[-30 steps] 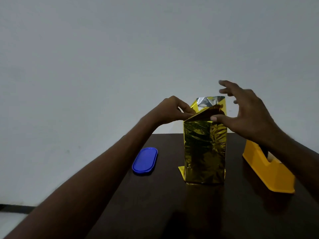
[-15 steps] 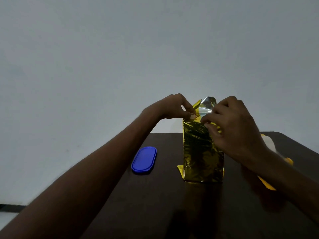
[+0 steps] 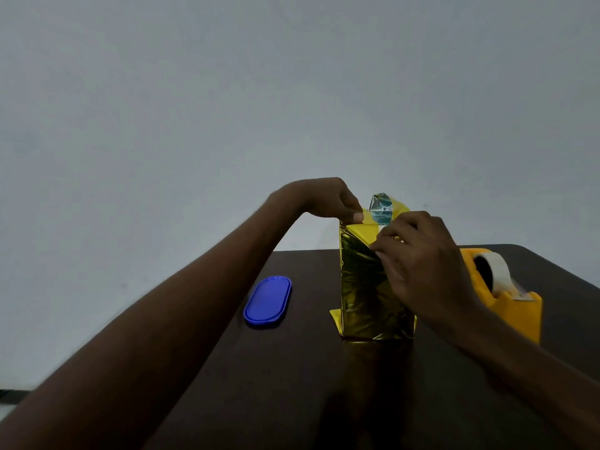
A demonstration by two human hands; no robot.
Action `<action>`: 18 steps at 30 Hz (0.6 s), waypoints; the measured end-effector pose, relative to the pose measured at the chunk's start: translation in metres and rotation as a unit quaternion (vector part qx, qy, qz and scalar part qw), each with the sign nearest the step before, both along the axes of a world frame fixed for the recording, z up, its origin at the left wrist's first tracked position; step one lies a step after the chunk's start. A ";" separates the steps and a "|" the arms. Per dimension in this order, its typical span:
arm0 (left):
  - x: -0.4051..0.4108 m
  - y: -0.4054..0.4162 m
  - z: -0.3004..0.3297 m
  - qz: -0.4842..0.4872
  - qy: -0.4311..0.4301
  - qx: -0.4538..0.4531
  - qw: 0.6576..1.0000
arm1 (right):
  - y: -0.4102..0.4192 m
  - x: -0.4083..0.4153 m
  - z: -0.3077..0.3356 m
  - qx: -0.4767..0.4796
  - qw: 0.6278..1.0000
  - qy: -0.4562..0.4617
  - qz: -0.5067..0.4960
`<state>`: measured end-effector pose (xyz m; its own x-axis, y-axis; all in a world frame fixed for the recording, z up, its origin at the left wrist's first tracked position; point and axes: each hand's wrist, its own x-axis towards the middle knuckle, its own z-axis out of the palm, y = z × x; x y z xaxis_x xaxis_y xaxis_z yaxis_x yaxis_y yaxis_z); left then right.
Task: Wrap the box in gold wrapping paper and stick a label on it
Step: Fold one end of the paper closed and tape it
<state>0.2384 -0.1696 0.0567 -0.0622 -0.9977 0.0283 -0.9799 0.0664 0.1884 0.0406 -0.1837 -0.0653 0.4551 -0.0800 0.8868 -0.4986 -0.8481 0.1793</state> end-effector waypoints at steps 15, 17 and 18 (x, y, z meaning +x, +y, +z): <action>-0.001 0.002 -0.005 0.019 0.005 -0.015 1.000 | 0.000 -0.014 -0.003 0.029 0.995 -0.083 0.046; -0.002 0.002 -0.006 0.018 0.014 -0.018 1.000 | -0.002 -0.025 -0.001 0.043 0.991 -0.119 0.039; -0.001 0.003 -0.007 0.019 0.019 -0.021 0.999 | -0.004 -0.029 0.000 0.059 0.989 -0.135 0.029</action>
<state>0.2371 -0.1670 0.0499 -0.0233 -0.9971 0.0719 -0.9741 0.0389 0.2227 0.0114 -0.1878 -0.0653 0.2097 -0.1717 0.9626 -0.4649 -0.8836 -0.0564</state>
